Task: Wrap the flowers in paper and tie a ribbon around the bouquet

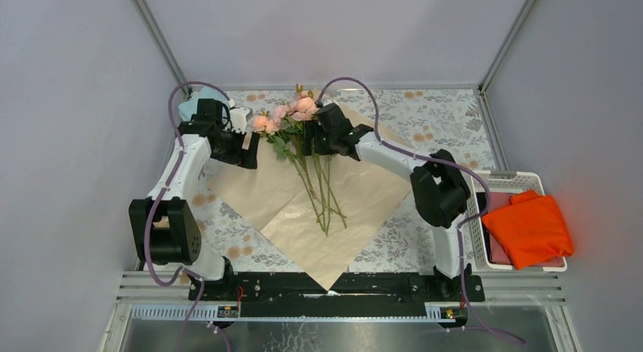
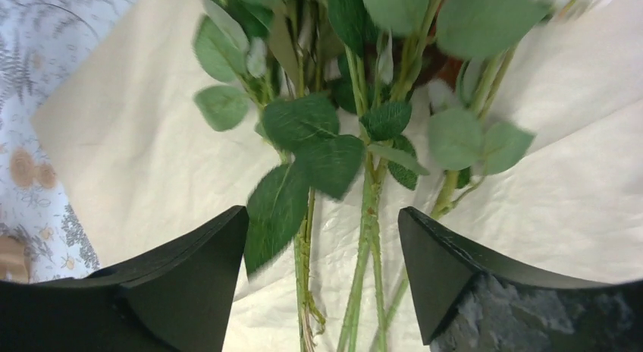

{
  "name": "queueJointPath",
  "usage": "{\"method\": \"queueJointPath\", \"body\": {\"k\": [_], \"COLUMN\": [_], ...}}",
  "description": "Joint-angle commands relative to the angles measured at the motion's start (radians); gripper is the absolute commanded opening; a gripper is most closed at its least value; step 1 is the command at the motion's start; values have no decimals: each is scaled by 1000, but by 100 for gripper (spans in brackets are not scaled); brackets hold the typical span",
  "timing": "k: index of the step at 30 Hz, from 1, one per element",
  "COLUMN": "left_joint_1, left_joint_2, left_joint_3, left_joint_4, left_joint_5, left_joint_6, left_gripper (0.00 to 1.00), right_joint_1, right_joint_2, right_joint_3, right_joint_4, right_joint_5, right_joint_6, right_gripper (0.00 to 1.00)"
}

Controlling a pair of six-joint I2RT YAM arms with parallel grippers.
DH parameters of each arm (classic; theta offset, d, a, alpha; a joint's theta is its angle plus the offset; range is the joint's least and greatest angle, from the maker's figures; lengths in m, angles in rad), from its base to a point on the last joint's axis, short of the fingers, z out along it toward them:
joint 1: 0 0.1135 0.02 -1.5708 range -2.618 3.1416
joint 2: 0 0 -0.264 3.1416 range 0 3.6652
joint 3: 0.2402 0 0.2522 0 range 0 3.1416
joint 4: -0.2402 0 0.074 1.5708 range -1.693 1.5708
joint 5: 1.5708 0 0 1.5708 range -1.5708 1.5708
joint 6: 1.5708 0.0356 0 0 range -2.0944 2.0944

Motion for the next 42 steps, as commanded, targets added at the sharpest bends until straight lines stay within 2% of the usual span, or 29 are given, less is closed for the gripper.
{"method": "queueJointPath", "body": {"k": [1,5,7,8,10,12,13,14,17,21,23,26,31,33,37,40,42], "left_joint_1": [6,-4,-26,-29,-81,-117,-135,-148,-185,-234,-255,-280,-317,-332,-357,-369,-370], "left_joint_2": [101,255,344,382,458,526,557,589,669,732,764,804,850,860,862,842,826], "left_joint_3": [105,208,284,315,370,412,430,447,476,493,519,559,610,621,633,646,689], "left_joint_4": [86,158,175,189,213,231,238,243,269,321,327,328,330,332,332,327,301], "left_joint_5": [-71,-144,-184,-203,-229,-254,-272,-289,-310,-320,-350,-344,-350,-348,-343,-330,-329], "left_joint_6": [-75,-154,-179,-187,-195,-197,-198,-202,-205,-182,-177,-173,-163,-162,-160,-144,-116], "left_gripper": [94,71,58,54,51,50,49,48,47,47,47,48,48,48,48,51,55], "right_joint_1": [-47,-172,-253,-290,-359,-419,-443,-469,-553,-645,-667,-677,-680,-682,-709,-781,-789], "right_joint_2": [-183,-223,-188,-159,-97,-33,13,47,132,216,265,352,396,380,323,290,286], "right_joint_3": [115,22,29,49,89,133,169,201,282,318,339,425,425,392,346,328,351], "right_joint_4": [-114,-97,-112,-129,-154,-178,-206,-232,-284,-287,-295,-378,-401,-383,-351,-301,-309], "right_joint_5": [52,58,60,54,21,-15,-20,-25,-219,-401,-485,-620,-809,-838,-806,-795,-749], "right_joint_6": [-138,-135,-138,-142,-148,-161,-175,-196,-290,-415,-463,-531,-563,-572,-557,-506,-495], "right_gripper": [83,82,72,64,48,40,40,46,68,84,88,86,69,58,32,13,6]}}
